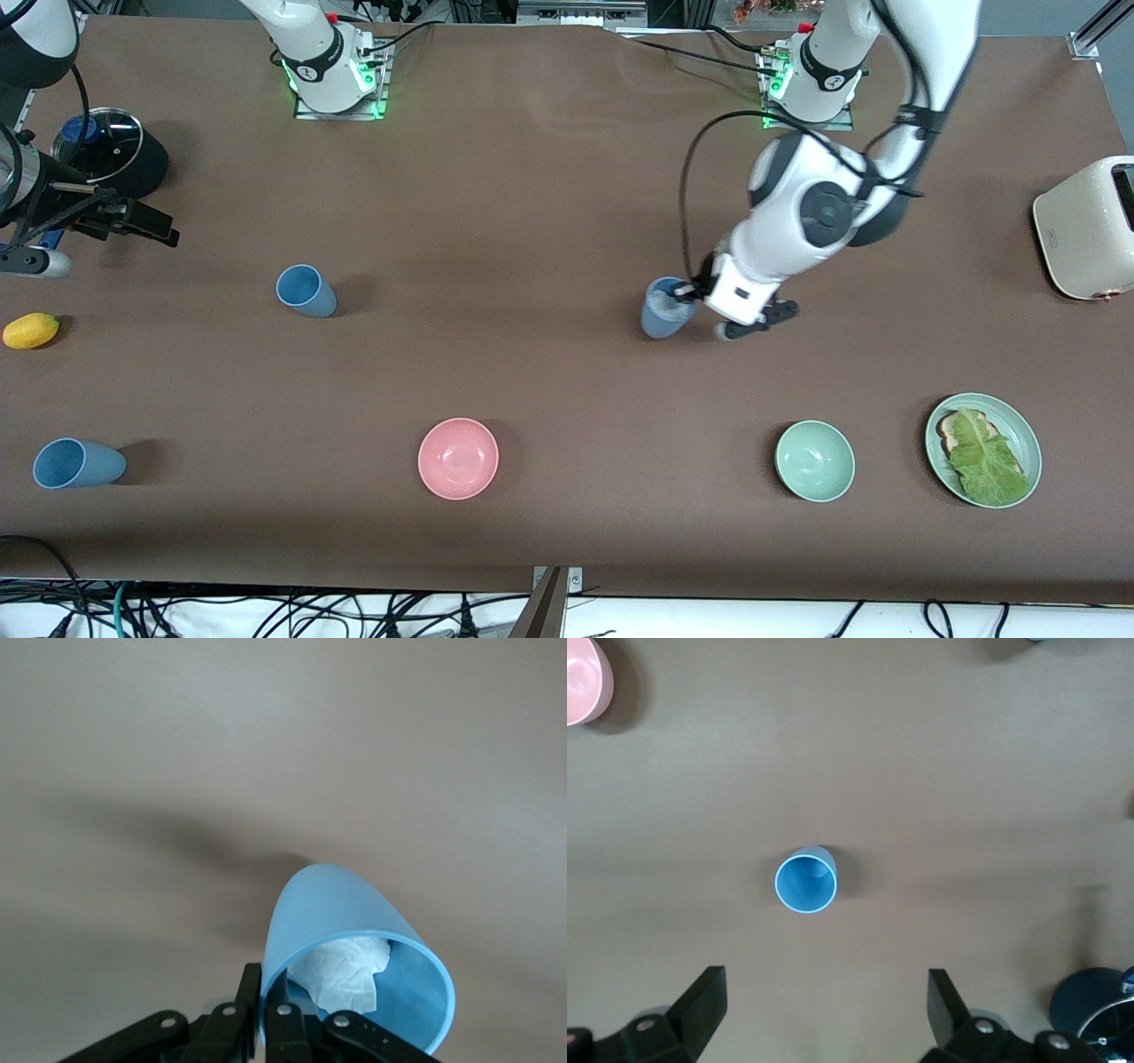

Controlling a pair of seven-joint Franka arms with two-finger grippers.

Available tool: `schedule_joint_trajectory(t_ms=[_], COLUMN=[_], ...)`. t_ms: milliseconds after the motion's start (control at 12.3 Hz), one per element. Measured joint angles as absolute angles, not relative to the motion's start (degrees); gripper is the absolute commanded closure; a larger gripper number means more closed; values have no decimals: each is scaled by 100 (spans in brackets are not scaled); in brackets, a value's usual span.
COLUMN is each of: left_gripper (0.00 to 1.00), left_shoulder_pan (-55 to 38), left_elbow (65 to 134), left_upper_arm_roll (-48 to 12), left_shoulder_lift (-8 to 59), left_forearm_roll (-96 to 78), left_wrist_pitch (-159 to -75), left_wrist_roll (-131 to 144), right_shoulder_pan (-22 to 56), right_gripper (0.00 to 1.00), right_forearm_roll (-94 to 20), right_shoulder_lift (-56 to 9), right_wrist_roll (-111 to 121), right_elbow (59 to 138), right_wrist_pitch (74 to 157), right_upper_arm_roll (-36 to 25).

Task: Stack blue cups with both arms
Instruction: 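Carry the tissue cup to the table middle and lower it, then open the left gripper and withdraw while the right gripper reaches the cup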

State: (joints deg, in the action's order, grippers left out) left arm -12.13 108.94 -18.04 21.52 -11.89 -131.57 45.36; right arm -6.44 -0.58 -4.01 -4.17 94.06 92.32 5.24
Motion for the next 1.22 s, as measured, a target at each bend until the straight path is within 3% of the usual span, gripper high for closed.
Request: schedule_joint_trajectory(t_ms=[325,406,487,568,812,1055,1218], left_gripper=[100,79,34,0,0,0,0], left_shoulder_pan=[-1771,-1810,-1829,-1831,-1809,-1539,-1035], left_elbow=[10543,10392,10271,10192,9931,8960,8588], left_upper_arm_roll=[-1776,-1773,-1770,-1766,-1671,-1558,-1543], left_shoulder_lift=[2922,3075,3194,3260,3276,3190,3082], left_forearm_roll=[-805,-522,-309,-216,-210,-171,-171], left_wrist_pitch=[-13615,-13615,-13615,-13613,-13185,-11586,-10971], left_wrist_roll=[5562,5803,5941,5985,5996,5647,4881], right_shoulder_pan=[-644,-644,-644,-644,-645,-649,-654], right_gripper=[0,0,0,0,0,0,0], right_forearm_roll=[-58,-58,-58,-58,-58,-57,-56], right_shoulder_lift=[-402,-401,-401,-401,-402,-402,-425], right_wrist_roll=[-417,-417,-417,-417,-425,-428,-428], right_elbow=[9406,9406,9406,9406,9407,9406,9407], right_wrist_pitch=[9231,9231,9231,9231,9231,9232,9232], right_upper_arm_roll=[524,524,524,524,524,520,510])
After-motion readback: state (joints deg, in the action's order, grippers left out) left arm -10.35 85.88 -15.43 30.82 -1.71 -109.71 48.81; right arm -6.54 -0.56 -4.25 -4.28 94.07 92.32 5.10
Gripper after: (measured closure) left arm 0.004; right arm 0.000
